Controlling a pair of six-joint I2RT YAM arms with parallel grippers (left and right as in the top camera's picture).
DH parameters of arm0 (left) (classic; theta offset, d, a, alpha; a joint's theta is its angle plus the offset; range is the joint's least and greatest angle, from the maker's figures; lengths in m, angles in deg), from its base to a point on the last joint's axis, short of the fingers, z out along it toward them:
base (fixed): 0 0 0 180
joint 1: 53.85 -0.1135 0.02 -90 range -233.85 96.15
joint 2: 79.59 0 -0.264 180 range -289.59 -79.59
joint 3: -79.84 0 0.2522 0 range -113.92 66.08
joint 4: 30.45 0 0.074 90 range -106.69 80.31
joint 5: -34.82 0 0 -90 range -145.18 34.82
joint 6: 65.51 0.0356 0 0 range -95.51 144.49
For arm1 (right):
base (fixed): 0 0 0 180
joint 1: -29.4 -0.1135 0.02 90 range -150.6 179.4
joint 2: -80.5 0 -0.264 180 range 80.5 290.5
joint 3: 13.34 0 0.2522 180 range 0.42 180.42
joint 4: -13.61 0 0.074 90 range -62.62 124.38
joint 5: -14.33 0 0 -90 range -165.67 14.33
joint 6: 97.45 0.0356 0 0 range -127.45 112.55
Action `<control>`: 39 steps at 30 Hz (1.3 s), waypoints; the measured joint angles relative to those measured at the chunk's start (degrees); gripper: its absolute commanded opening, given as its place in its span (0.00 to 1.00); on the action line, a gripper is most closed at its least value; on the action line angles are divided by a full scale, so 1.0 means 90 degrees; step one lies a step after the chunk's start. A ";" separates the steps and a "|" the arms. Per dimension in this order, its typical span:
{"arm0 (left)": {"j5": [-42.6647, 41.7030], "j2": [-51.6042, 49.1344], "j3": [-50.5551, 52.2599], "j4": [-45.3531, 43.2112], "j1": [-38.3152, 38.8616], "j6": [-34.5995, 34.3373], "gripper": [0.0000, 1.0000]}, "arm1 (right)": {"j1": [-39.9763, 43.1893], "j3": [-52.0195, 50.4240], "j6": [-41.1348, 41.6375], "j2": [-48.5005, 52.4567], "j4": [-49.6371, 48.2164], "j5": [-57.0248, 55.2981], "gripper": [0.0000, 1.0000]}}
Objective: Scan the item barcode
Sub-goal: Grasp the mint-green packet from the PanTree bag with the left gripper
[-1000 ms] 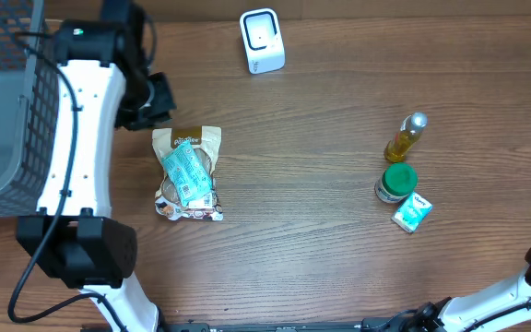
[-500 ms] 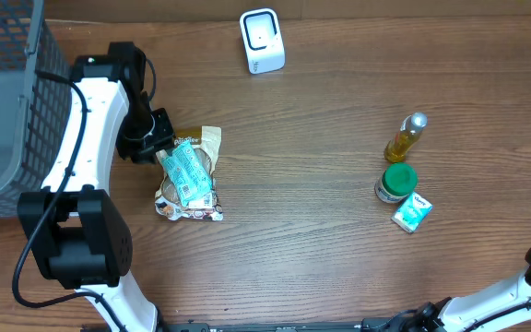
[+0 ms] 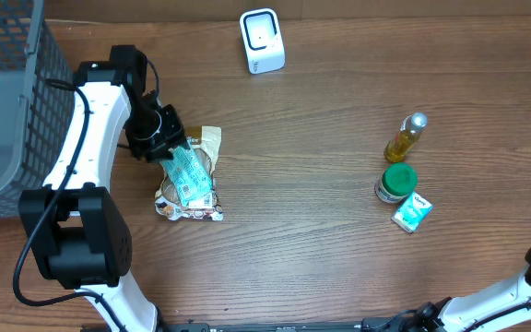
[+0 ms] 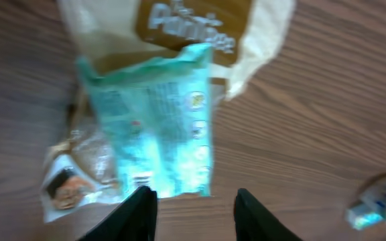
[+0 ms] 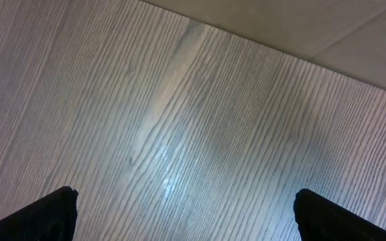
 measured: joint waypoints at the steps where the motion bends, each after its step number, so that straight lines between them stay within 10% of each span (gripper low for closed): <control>1: -0.0165 -0.0002 0.0000 -0.0053 0.0000 -0.0032 0.28 | 0.0000 0.0000 0.0002 0.0000 0.0002 0.0002 1.00; 7: -0.0571 0.0000 0.0000 -0.0233 0.0032 -0.0194 0.10 | 0.0000 0.0000 0.0002 0.0000 0.0000 0.0000 1.00; 20: 0.0969 0.0000 0.0000 -0.0238 0.1013 -0.0974 0.38 | 0.0000 0.0000 0.0002 0.0000 0.0000 0.0000 1.00; 39: 0.2307 -0.0005 0.0000 -0.0352 0.1647 -0.1518 0.47 | 0.0000 0.0000 0.0002 0.0000 0.0002 0.0000 1.00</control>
